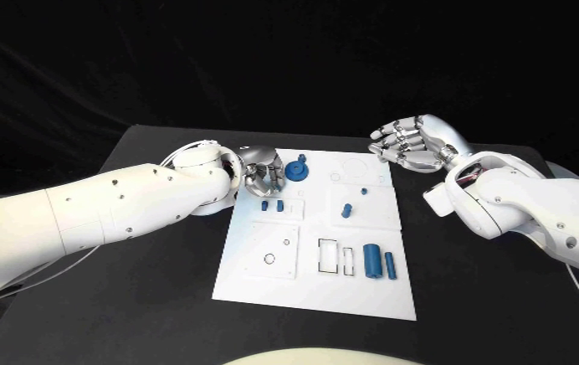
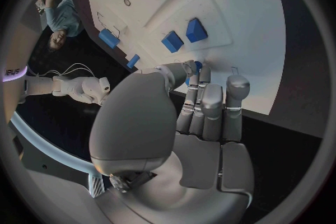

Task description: Assemble the parts on the task board

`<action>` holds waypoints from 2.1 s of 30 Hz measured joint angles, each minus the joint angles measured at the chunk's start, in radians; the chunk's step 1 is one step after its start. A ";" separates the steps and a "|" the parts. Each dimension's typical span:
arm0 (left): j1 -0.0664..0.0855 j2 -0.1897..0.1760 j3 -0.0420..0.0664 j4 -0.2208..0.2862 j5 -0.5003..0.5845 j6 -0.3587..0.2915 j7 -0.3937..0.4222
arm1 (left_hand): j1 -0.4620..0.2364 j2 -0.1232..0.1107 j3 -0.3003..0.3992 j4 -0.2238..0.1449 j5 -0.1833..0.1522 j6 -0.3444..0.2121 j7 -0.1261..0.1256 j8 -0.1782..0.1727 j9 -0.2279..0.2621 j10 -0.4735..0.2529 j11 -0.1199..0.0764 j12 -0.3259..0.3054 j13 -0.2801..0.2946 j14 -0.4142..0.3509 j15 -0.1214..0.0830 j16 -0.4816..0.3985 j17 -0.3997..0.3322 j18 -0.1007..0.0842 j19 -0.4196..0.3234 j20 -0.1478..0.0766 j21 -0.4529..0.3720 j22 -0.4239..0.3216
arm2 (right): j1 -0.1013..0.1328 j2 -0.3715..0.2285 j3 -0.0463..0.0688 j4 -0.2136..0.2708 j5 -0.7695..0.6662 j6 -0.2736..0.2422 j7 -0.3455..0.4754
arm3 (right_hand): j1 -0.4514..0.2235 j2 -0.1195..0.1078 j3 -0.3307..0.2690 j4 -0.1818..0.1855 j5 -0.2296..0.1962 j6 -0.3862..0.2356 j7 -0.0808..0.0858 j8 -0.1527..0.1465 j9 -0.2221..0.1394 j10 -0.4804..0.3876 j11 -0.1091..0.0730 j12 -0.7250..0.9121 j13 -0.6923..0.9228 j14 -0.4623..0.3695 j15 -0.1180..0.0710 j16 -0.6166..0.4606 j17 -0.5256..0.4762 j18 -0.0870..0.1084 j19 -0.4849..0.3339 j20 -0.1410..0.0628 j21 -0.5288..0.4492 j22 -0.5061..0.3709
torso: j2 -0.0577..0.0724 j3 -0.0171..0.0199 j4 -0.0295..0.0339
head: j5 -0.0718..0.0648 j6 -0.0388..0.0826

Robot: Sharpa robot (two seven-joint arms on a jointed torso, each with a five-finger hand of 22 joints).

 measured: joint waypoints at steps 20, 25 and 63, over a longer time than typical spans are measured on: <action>-0.005 -0.011 -0.001 0.014 0.018 -0.037 0.003 | -0.035 -0.035 -0.035 0.024 0.000 -0.124 0.030 -0.089 -0.039 -0.114 0.049 -0.064 -0.030 -0.057 0.039 -0.020 -0.107 0.000 -0.057 0.036 -0.054 -0.066 | -0.001 -0.001 0.000 -0.006 -0.002 0.004 -0.003 | 0.009 0.009 -0.006 -0.006 0.000 0.010 0.004 0.000 0.000 -0.004 0.004 -0.012 -0.004 -0.004 0.004 -0.019 -0.010 0.000 -0.004 0.004 -0.010 -0.020 | 0.000 -0.0010 -0.0006 | 0.000 0.004; -0.005 -0.019 -0.001 0.021 0.024 -0.049 0.007 | -0.039 -0.031 -0.045 0.028 0.000 -0.124 0.030 -0.089 -0.039 -0.121 0.049 -0.064 -0.029 -0.066 0.041 -0.026 -0.119 0.000 -0.066 0.037 -0.061 -0.076 | -0.002 -0.001 0.000 -0.012 -0.016 0.016 -0.012 | 0.048 0.013 0.010 -0.029 -0.010 0.032 0.006 0.000 0.000 -0.001 0.001 -0.012 -0.004 0.040 -0.005 -0.003 -0.006 0.000 0.026 -0.002 -0.002 -0.022 | 0.000 -0.0009 -0.0006 | -0.001 0.005; -0.005 -0.172 0.007 0.144 1.246 -0.220 0.533 | -0.017 0.026 -0.179 0.100 0.000 -0.068 0.029 -0.059 -0.045 -0.146 0.039 0.046 -0.024 -0.257 0.032 -0.163 -0.423 0.031 -0.214 0.039 -0.236 -0.261 | -0.052 0.098 0.000 -0.062 -0.900 0.209 -0.305 | 0.071 -0.077 0.201 -0.125 -0.060 0.144 -0.040 -0.014 0.016 0.106 -0.069 -0.072 0.015 0.395 -0.113 1.069 0.822 -0.094 0.418 -0.114 1.180 0.940 | 0.001 -0.0017 0.0001 | -0.073 0.010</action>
